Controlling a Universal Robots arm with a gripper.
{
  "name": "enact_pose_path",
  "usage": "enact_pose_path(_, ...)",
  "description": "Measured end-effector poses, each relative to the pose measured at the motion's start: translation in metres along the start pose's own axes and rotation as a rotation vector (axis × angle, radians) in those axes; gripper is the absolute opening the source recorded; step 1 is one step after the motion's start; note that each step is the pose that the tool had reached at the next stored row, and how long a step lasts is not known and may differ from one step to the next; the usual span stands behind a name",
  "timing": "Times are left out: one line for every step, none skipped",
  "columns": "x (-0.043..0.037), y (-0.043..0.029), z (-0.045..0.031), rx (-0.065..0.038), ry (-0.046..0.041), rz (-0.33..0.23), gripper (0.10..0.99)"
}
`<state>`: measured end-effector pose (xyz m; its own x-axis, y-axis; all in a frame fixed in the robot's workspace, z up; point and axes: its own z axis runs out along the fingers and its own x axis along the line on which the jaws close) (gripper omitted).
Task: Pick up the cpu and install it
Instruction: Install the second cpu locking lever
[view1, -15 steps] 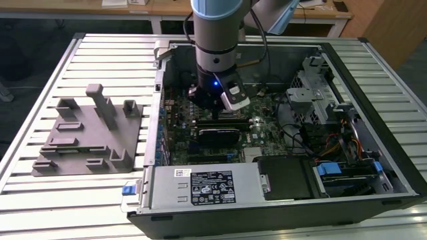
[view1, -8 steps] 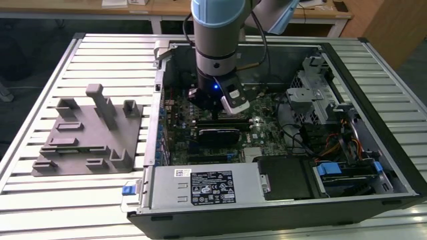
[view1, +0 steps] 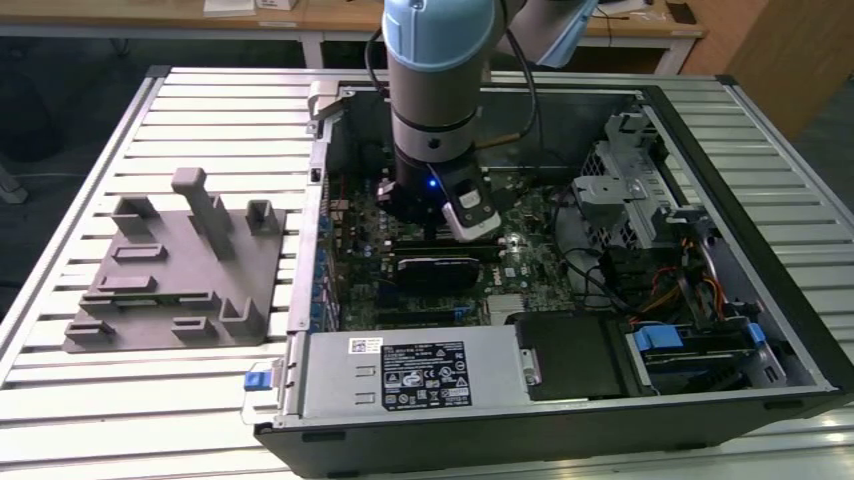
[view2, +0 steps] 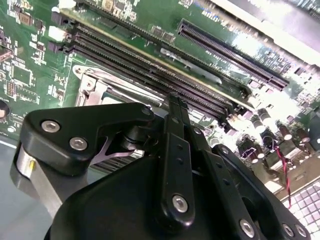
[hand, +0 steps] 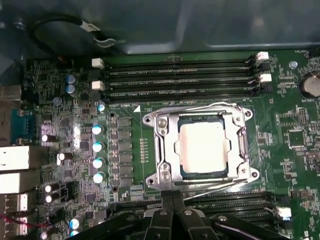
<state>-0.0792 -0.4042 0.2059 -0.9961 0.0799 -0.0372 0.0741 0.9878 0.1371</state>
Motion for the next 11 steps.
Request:
enact_pose_path(-0.0001, -0.0018, -0.0002, -0.005, 0.0003, 0.0, 0.106)
enact_pose_path(-0.0004, -0.0058, -0.0007, -0.023, 0.0017, 0.001, 0.106)
enact_pose_path(-0.0004, -0.0068, -0.0008, -0.036, 0.0027, 0.002, 0.106)
enact_pose_path(-0.0002, -0.0078, -0.0008, -0.05, 0.0036, 0.002, 0.106)
enact_pose_path(-0.0001, -0.0087, -0.0008, -0.063, 0.0047, 0.003, 0.106)
enact_pose_path(0.0001, -0.0097, -0.0009, -0.076, 0.0057, 0.004, 0.106)
enact_pose_path(0.0003, -0.011, -0.0009, -0.085, 0.0064, 0.004, 0.106)
enact_pose_path(0.0004, -0.0127, -0.0008, -0.091, 0.0068, 0.004, 0.106)
enact_pose_path(0.0006, -0.0148, -0.0008, -0.096, 0.0071, 0.005, 0.106)
enact_pose_path(0.0008, -0.0162, -0.0008, -0.099, 0.0073, 0.005, 0.106)
enact_pose_path(0.0011, -0.0171, -0.0006, -0.102, 0.0076, 0.005, 0.106)
